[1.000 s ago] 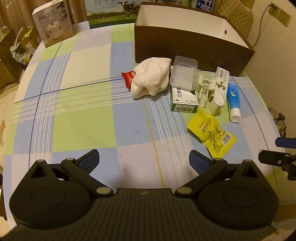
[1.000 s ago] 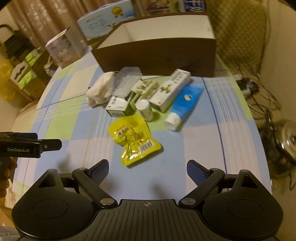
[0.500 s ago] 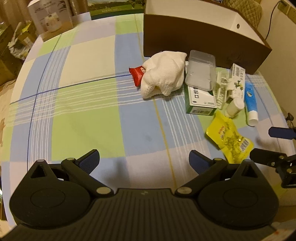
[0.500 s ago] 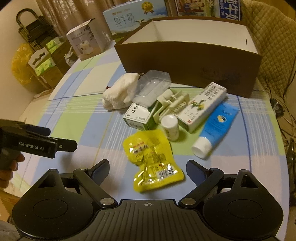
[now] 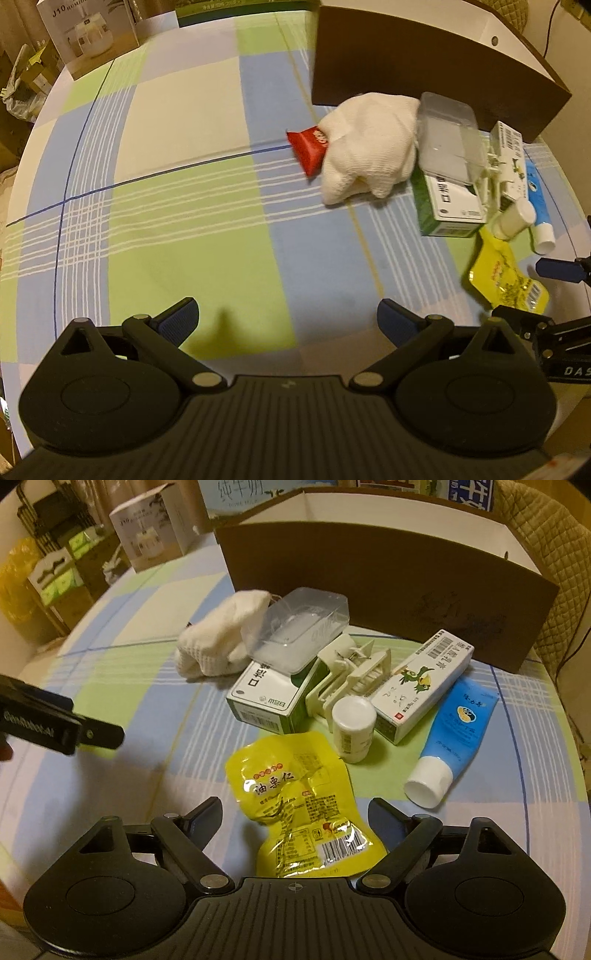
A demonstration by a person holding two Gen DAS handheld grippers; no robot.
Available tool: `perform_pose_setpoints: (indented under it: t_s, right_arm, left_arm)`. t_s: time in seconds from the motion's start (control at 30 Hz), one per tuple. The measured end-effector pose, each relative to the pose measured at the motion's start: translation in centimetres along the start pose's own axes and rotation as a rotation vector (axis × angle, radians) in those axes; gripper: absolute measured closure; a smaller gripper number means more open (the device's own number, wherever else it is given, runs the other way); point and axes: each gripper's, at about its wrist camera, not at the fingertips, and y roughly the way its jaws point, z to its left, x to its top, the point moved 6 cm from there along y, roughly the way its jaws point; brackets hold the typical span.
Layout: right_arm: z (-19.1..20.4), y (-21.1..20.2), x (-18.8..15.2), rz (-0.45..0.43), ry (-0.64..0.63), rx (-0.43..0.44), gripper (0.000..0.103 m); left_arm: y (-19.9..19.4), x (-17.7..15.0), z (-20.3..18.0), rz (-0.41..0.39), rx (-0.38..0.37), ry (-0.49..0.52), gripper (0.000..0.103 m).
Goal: Organize objects
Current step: 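Grasp the yellow snack pouch with the right gripper, then grasp the white cloth with the left gripper while the right gripper lifts the yellow pouch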
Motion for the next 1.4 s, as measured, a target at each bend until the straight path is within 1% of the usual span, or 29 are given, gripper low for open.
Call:
perform_pose_setpoints:
  t_s: [0.1, 0.17, 0.23, 0.4, 0.53, 0.6, 0.73, 0.8, 0.9, 0.97, 1.13, 1.2, 1.23, 1.27, 1.33, 1.4]
  right_arm:
    - [0.1, 1.1, -0.1, 0.013, -0.03, -0.032, 0.022]
    - [0.2, 1.5, -0.2, 0.015, -0.041, -0.046, 0.027]
    - [0.3, 1.7, -0.2, 0.007, -0.054, -0.054, 0.028]
    - [0.7, 1.9, -0.2, -0.01, -0.09, -0.077, 0.034]
    - [1.6, 1.6, -0.2, -0.035, -0.145, -0.074, 0.048]
    - [2.1, 1.5, -0.4, -0.043, -0.171, -0.08, 0.052]
    - [2.0, 1.0, -0.5, -0.057, -0.145, -0.083, 0.056]
    - [1.7, 0.7, -0.5, -0.053, -0.119, -0.114, 0.056]
    - [0.9, 0.9, -0.9, -0.031, -0.098, -0.158, 0.053]
    - [0.6, 0.9, -1.3, -0.021, -0.109, -0.188, 0.048]
    - [-0.4, 0.5, -1.6, -0.025, -0.057, -0.188, 0.044]
    - [-0.8, 0.5, -1.8, -0.021, -0.046, -0.195, 0.042]
    - [-1.2, 0.5, -1.9, -0.02, -0.018, -0.195, 0.035]
    - [-1.9, 0.5, -2.0, -0.014, 0.022, -0.192, 0.026]
    - [-3.4, 0.5, -2.2, -0.016, 0.108, -0.176, 0.015]
    - [-3.5, 0.5, -2.2, -0.018, 0.082, -0.17, 0.014]
  left_arm:
    - [0.4, 0.2, 0.5, 0.001, 0.0, -0.001, 0.002]
    - [0.5, 0.4, 0.8, -0.002, -0.001, 0.001, 0.002]
    - [0.6, 0.5, 1.0, -0.006, -0.002, 0.001, 0.002]
    - [0.9, 0.5, 1.1, -0.001, -0.017, 0.007, 0.002]
    - [1.1, 0.4, 0.7, 0.0, -0.035, 0.019, 0.002]
    - [1.1, 0.4, 0.3, -0.003, -0.045, 0.026, 0.003]
    - [1.1, 0.4, -0.3, -0.008, -0.057, 0.038, 0.003]
    - [1.0, 0.5, -0.4, -0.011, -0.06, 0.04, 0.003]
    - [1.1, 0.5, -0.5, -0.012, -0.06, 0.041, 0.003]
    - [1.1, 0.4, -0.6, -0.009, -0.058, 0.043, 0.003]
    - [1.2, 0.1, -0.8, -0.005, -0.058, 0.049, 0.003]
    - [1.2, 0.0, -0.9, -0.004, -0.059, 0.052, 0.003]
    - [1.2, 0.0, -0.9, -0.004, -0.059, 0.052, 0.003]
    - [1.1, -0.1, -0.9, -0.004, -0.061, 0.05, 0.003]
    - [1.1, -0.1, -0.9, -0.004, -0.061, 0.048, 0.003]
    - [1.1, -0.1, -0.9, -0.003, -0.062, 0.049, 0.003]
